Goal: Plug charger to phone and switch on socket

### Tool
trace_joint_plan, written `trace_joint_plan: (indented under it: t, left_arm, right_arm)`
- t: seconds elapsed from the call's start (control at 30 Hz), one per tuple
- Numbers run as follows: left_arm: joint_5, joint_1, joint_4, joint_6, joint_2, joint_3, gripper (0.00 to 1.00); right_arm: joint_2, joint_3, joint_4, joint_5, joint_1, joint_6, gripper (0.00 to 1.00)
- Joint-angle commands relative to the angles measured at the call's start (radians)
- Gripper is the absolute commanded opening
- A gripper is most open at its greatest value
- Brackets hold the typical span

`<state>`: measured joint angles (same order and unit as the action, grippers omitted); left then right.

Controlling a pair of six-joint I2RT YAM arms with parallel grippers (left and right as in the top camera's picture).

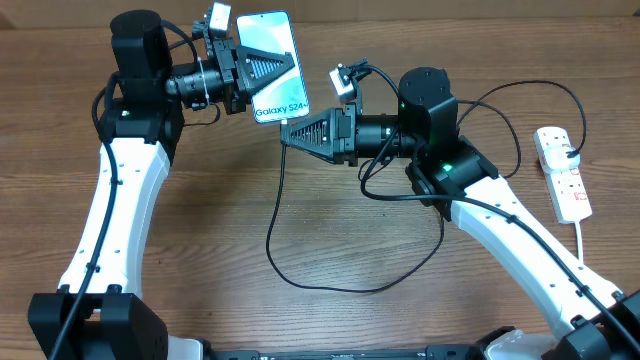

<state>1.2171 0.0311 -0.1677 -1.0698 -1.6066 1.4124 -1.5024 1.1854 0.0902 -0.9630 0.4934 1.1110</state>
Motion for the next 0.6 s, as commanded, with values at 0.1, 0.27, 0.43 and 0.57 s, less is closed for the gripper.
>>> trace_joint_plan:
  t: [0.1, 0.27, 0.43, 0.57]
  left_arm:
    - [0.148, 0.016, 0.001, 0.080, 0.010, 0.013, 0.04]
    - [0.247, 0.016, 0.011, 0.099, 0.010, 0.013, 0.04]
    - [0.294, 0.016, 0.015, 0.099, 0.010, 0.013, 0.04]
    - [0.318, 0.016, 0.014, 0.098, 0.010, 0.013, 0.04]
  right_arm:
    - [0.016, 0.026, 0.027, 0.106, -0.012, 0.011, 0.04]
    - [0.016, 0.026, 0.036, 0.074, -0.012, 0.007, 0.04]
    - [0.016, 0.026, 0.038, 0.071, -0.012, 0.006, 0.04]
    - [0.016, 0.026, 0.052, 0.071, -0.012, 0.003, 0.04]
